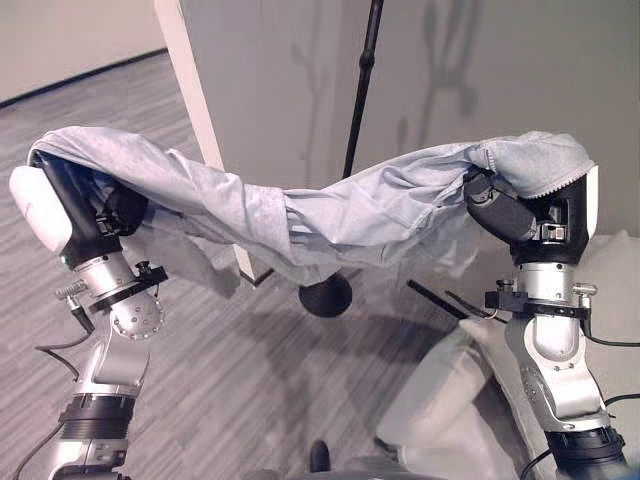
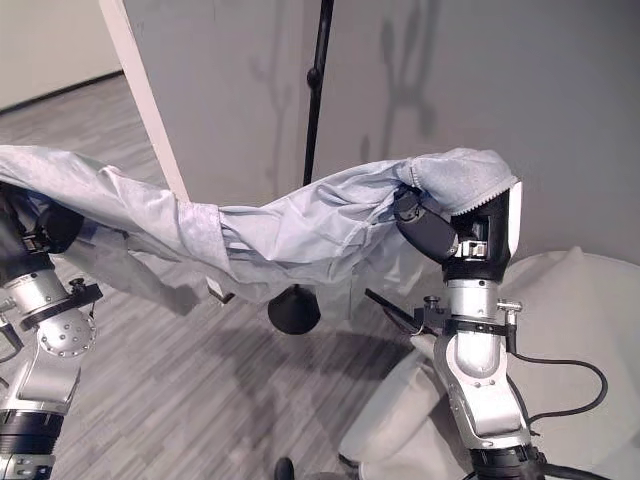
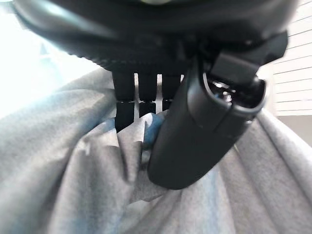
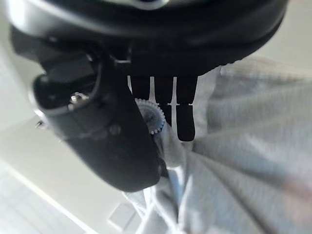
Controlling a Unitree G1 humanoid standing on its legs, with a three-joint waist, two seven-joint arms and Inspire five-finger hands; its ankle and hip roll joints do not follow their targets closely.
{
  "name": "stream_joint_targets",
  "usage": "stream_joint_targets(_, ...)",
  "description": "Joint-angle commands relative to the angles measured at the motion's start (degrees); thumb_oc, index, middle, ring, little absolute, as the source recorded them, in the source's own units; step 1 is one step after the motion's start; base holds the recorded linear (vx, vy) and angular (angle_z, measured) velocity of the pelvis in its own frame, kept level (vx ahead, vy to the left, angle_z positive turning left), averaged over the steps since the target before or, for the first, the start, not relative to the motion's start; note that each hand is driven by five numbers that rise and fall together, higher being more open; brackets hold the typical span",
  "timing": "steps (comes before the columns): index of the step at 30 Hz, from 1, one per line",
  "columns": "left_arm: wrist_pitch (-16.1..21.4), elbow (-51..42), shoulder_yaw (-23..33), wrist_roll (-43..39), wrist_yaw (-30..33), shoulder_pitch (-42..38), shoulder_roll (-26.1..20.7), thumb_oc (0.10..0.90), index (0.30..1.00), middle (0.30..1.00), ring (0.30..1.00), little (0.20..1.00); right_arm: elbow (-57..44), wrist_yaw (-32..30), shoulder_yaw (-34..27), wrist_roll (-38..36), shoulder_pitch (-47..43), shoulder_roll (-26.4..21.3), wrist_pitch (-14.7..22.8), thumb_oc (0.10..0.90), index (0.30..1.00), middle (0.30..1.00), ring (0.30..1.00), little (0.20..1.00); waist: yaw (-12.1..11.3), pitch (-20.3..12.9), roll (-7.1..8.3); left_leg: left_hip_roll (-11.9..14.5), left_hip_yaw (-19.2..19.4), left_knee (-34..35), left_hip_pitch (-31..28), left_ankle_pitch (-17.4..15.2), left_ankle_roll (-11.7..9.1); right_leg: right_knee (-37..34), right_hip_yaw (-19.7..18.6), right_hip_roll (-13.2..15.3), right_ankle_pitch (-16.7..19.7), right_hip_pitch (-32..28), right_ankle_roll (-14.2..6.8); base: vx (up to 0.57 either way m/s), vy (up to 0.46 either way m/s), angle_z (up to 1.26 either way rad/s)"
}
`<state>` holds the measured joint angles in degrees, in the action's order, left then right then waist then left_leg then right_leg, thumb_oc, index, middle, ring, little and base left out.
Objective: Hang the clothes on the sofa on the clothes rack.
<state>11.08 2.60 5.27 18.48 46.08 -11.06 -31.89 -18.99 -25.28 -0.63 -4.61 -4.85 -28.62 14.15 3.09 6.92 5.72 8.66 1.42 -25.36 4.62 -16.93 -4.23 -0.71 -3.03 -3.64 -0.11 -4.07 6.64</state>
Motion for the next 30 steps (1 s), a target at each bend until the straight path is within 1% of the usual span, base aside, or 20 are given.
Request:
stream_joint_targets(1,3.6,-1.7,2.2,3.8,3.6,-6.4,-4.0,0.4,0.3,0.3,0.3,0.3,-3.9,-7.1,-5.7,7.2,-5.8,-2.1,4.1,0.4,0.3,0.3,0.3,0.3,-2.4,-6.4,-2.29,-5.9,-4.2,13.3,0.3,10.5,3.2,-4.2,1.4,5.2,3.3,1.1,-10.9,0.15,0.17,-0.92)
stream_joint_targets(2,3.6,-2.2,1.5,5.1,3.9,-7.8,-5.7,0.4,0.3,0.3,0.3,0.3,-1.9,-9.6,-4.0,10.6,-9.8,-2.1,3.3,0.4,0.3,0.3,0.3,0.3,-5.0,-5.9,-3.47,-10.1,-11.0,23.0,3.0,16.8,2.3,-4.3,-0.3,3.8,2.5,-0.5,-10.4,0.19,0.163,-0.7)
stream_joint_targets(3,3.6,-2.0,1.5,5.2,3.9,-8.1,-5.7,0.4,0.3,0.3,0.3,0.3,-1.4,-10.1,-3.7,11.1,-10.3,-2.1,3.4,0.4,0.3,0.3,0.3,0.3,-4.9,-5.8,-3.35,-10.2,-11.2,24.6,2.2,17.5,2.3,-4.3,-0.3,3.9,2.2,-0.6,-10.4,0.13,0.129,-1.4)
stream_joint_targets(4,3.8,-1.6,0.9,5.8,4.5,-9.3,-6.1,0.4,0.3,0.3,0.3,0.3,2.0,-13.4,-3.2,15.8,-13.0,-3.6,0.9,0.4,0.3,0.3,0.3,0.3,-5.8,-5.3,-3.63,-11.4,-13.4,26.0,2.8,20.0,1.6,-4.3,-1.0,3.6,1.8,-1.9,-10.2,0.12,0.076,-1.23)
stream_joint_targets(5,3.2,-1.2,0.7,6.5,5.0,-10.1,-6.6,0.4,0.3,0.3,0.3,0.3,3.9,-15.0,-3.4,18.6,-13.7,-4.7,-1.4,0.4,0.3,0.3,0.3,0.3,-5.7,-5.7,-3.81,-11.6,-13.4,26.3,2.5,19.6,1.7,-4.2,-1.3,3.4,1.0,-2.7,-10.2,0.19,0.215,-1.12)
stream_joint_targets(6,2.3,-0.2,-0.7,8.5,6.1,-12.7,-7.3,0.4,0.3,0.3,0.3,0.3,6.9,-18.3,-4.2,24.1,-15.6,-6.1,-4.5,0.4,0.3,0.3,0.3,0.3,-5.8,-6.8,-4.69,-11.5,-13.9,28.4,-0.3,21.2,2.1,-4.1,-1.4,3.7,0.5,-3.1,-10.7,0.17,0.173,-0.13)
stream_joint_targets(11,2.2,1.8,-3.6,9.3,7.3,-16.9,-7.9,0.4,0.3,0.3,0.3,0.3,11.3,-20.7,-4.7,27.7,-18.8,-9.2,-8.3,0.4,0.3,0.3,0.3,0.3,-5.7,-10.0,-4.36,-12.0,-13.2,30.4,-3.9,20.9,3.1,-2.0,-1.9,6.1,-1.3,-3.5,-11.6,0.17,0.178,-0.25)
stream_joint_targets(12,2.1,3.0,-5.1,8.9,6.7,-18.9,-8.3,0.4,0.3,0.3,0.3,0.3,14.5,-21.5,-4.0,29.3,-20.5,-11.4,-10.0,0.4,0.3,0.3,0.3,0.3,-5.7,-10.9,-4.48,-12.2,-12.7,30.4,-5.5,20.2,4.3,2.5,-1.9,6.5,-2.7,-3.0,-12.1,0.15,0.16,-0.35)
stream_joint_targets(13,2.1,3.2,-5.2,8.9,6.8,-19.2,-8.2,0.4,0.3,0.3,0.3,0.3,14.9,-21.7,-3.8,29.3,-20.9,-11.6,-9.9,0.4,0.3,0.3,0.3,0.3,-6.1,-10.6,-4.5,-12.3,-12.4,30.4,-5.6,20.1,4.4,3.9,-2.3,6.5,-3.5,-2.4,-12.2,0.2,0.206,-0.26)
stream_joint_targets(15,1.6,4.4,-6.1,8.1,6.7,-21.5,-8.2,0.4,0.3,0.3,0.3,0.3,18.8,-21.0,-1.9,31.0,-24.5,-13.4,-12.4,0.4,0.3,0.3,0.3,0.3,-6.2,-8.9,-4.98,-11.9,-11.0,30.4,-8.5,19.3,6.1,18.8,-1.5,6.8,0.1,2.7,-14.3,0.14,0.143,-0.38)
stream_joint_targets(17,1.5,6.3,-7.2,7.4,7.7,-24.2,-8.3,0.4,0.3,0.3,0.3,0.3,22.8,-22.4,-0.5,30.4,-27.0,-14.9,-12.9,0.4,0.3,0.3,0.3,0.3,-5.9,-7.3,-5.41,-11.8,-11.0,30.4,-10.5,18.2,6.8,27.8,-1.0,7.1,1.8,6.8,-15.2,0.07,0.086,-0.47)
stream_joint_targets(19,1.3,7.6,-7.3,6.8,8.1,-25.1,-8.5,0.4,0.3,0.3,0.3,0.3,24.7,-22.6,-0.1,29.8,-27.8,-15.4,-13.1,0.4,0.3,0.3,0.3,0.3,-5.7,-7.1,-5.44,-11.7,-10.7,30.4,-11.3,17.5,6.8,28.3,0.4,8.5,1.2,8.1,-15.2,0.09,-0.014,-0.06)
stream_joint_targets(20,0.8,9.4,-8.1,6.1,8.1,-27.5,-10.1,0.4,0.3,0.3,0.3,0.3,27.1,-22.4,1.5,27.6,-30.3,-16.1,-12.4,0.4,0.3,0.3,0.3,0.3,-5.8,-7.2,-5.25,-11.0,-10.2,30.4,-12.0,16.3,6.0,22.8,3.8,11.6,0.1,10.3,-15.0,0.12,-0.118,-0.14)
stream_joint_targets(21,0.8,10.6,-8.5,5.7,8.2,-28.8,-11.3,0.4,0.3,0.3,0.3,0.3,29.1,-22.7,2.8,26.4,-32.4,-17.3,-12.0,0.4,0.3,0.3,0.3,0.3,-5.4,-7.3,-5.43,-10.5,-10.6,30.4,-11.7,15.8,5.7,17.4,5.3,11.9,0.8,10.3,-14.9,0.17,-0.177,-0.25)
stream_joint_targets(23,0.4,11.7,-8.6,5.4,8.3,-29.9,-12.6,0.4,0.3,0.3,0.3,0.3,30.7,-22.6,3.7,25.3,-33.3,-18.4,-11.7,0.4,0.3,0.3,0.3,0.3,-4.9,-7.3,-5.2,-10.3,-11.0,30.4,-12.1,15.2,5.3,11.2,5.6,11.9,1.8,11.0,-15.1,0.18,-0.126,-0.21)
stream_joint_targets(24,0.0,13.8,-9.1,5.7,7.8,-31.0,-14.2,0.4,0.3,0.3,0.3,0.3,33.0,-22.6,4.5,24.8,-33.2,-20.4,-11.5,0.4,0.3,0.3,0.3,0.3,-4.0,-7.6,-4.2,-10.2,-12.1,30.4,-12.6,13.7,5.0,2.3,3.2,11.1,2.9,9.7,-15.8,0.2,-0.148,-0.05)
stream_joint_targets(26,0.0,18.2,-10.7,4.7,8.1,-32.3,-15.3,0.4,0.3,0.3,0.3,0.3,34.8,-21.0,6.6,23.9,-34.4,-20.1,-11.0,0.4,0.3,0.3,0.3,0.3,-4.3,-8.5,-2.78,-8.7,-11.1,30.4,-13.4,13.8,4.0,-0.9,1.8,10.9,6.4,7.1,-16.3,0.21,-0.187,0.34)
stream_joint_targets(27,0.0,18.3,-10.7,4.7,8.1,-32.4,-15.4,0.4,0.3,0.3,0.3,0.3,34.9,-21.0,6.6,23.9,-34.4,-20.1,-10.9,0.4,0.3,0.3,0.3,0.3,-4.4,-8.4,-2.8,-8.7,-11.0,30.4,-13.4,13.8,4.0,-1.0,1.7,10.9,6.5,7.1,-16.3,0.25,-0.232,0.36)
stream_joint_targets(29,0.0,24.3,-15.3,3.3,6.4,-36.3,-17.4,0.4,0.3,0.3,0.3,0.3,38.6,-20.2,11.4,23.2,-38.2,-21.8,-9.9,0.4,0.3,0.3,0.3,0.3,-4.7,-10.2,-2.35,-5.7,-11.4,30.4,-13.4,13.7,2.7,-3.7,2.7,9.1,6.8,4.9,-15.5,0.2,-0.213,0.11)
stream_joint_targets(30,0.2,24.8,-15.6,3.2,6.5,-36.8,-17.4,0.4,0.3,0.3,0.3,0.3,39.0,-20.3,11.6,23.1,-38.6,-21.8,-9.7,0.4,0.3,0.3,0.3,0.3,-4.6,-10.1,-2.4,-5.6,-11.5,30.4,-13.4,13.6,2.6,-3.7,2.8,9.0,6.8,4.9,-15.4,0.12,-0.155,0.1)
